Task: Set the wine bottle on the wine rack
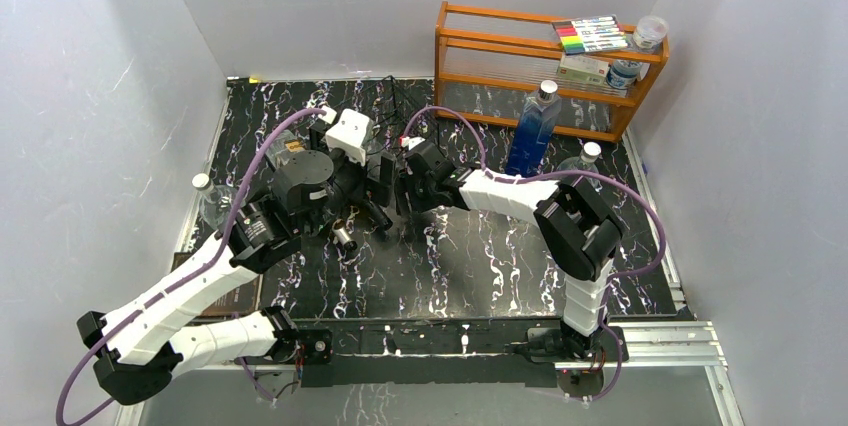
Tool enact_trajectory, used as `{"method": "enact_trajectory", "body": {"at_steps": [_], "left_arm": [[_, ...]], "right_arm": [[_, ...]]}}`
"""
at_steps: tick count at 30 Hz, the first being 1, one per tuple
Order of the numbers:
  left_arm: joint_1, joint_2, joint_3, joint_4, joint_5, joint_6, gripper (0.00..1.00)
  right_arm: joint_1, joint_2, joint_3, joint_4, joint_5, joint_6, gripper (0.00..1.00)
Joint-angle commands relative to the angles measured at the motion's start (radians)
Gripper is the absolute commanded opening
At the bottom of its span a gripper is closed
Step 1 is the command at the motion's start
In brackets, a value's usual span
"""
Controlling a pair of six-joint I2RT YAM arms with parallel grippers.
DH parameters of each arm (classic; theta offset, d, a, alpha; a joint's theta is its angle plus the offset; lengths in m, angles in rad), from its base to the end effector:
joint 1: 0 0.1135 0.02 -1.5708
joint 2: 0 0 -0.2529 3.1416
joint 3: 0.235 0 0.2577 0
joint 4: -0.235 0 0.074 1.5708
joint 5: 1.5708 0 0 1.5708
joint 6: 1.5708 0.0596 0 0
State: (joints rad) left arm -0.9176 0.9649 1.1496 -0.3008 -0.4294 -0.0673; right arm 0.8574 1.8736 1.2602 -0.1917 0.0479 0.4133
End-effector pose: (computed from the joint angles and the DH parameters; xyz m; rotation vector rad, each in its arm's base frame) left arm 0.1647 -0.1744 0.4115 0.3910 1.6446 -0.3795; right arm 0.2819 0.3213 0.1634 -0.5154 2.3900 0.5372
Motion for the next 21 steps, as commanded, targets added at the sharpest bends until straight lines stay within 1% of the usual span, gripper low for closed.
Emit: {"method": "enact_trajectory", "body": {"at_steps": [1, 5, 10, 15, 21], "left_arm": [[0.005, -0.021, -0.007, -0.006, 0.007, -0.025, 0.98], [0.005, -0.030, -0.018, -0.017, 0.007, -0.040, 0.98], [0.005, -0.045, -0.025, -0.044, 0.007, -0.054, 0.98], [0.004, -0.050, -0.032, -0.049, 0.000, -0.053, 0.98], [0.005, -0.031, -0.016, -0.060, -0.003, -0.052, 0.98]], "right_arm": [[-0.001, -0.026, 0.018, -0.002, -0.040, -0.025, 0.65], [-0.001, -0.014, 0.027, 0.020, -0.034, -0.041, 0.50], [0.000, 0.017, 0.053, 0.047, -0.031, -0.047, 0.39], [-0.001, 0.051, 0.110, 0.043, -0.046, -0.044, 0.32], [-0.002, 0.085, 0.154, 0.049, -0.048, -0.039, 0.28]]}}
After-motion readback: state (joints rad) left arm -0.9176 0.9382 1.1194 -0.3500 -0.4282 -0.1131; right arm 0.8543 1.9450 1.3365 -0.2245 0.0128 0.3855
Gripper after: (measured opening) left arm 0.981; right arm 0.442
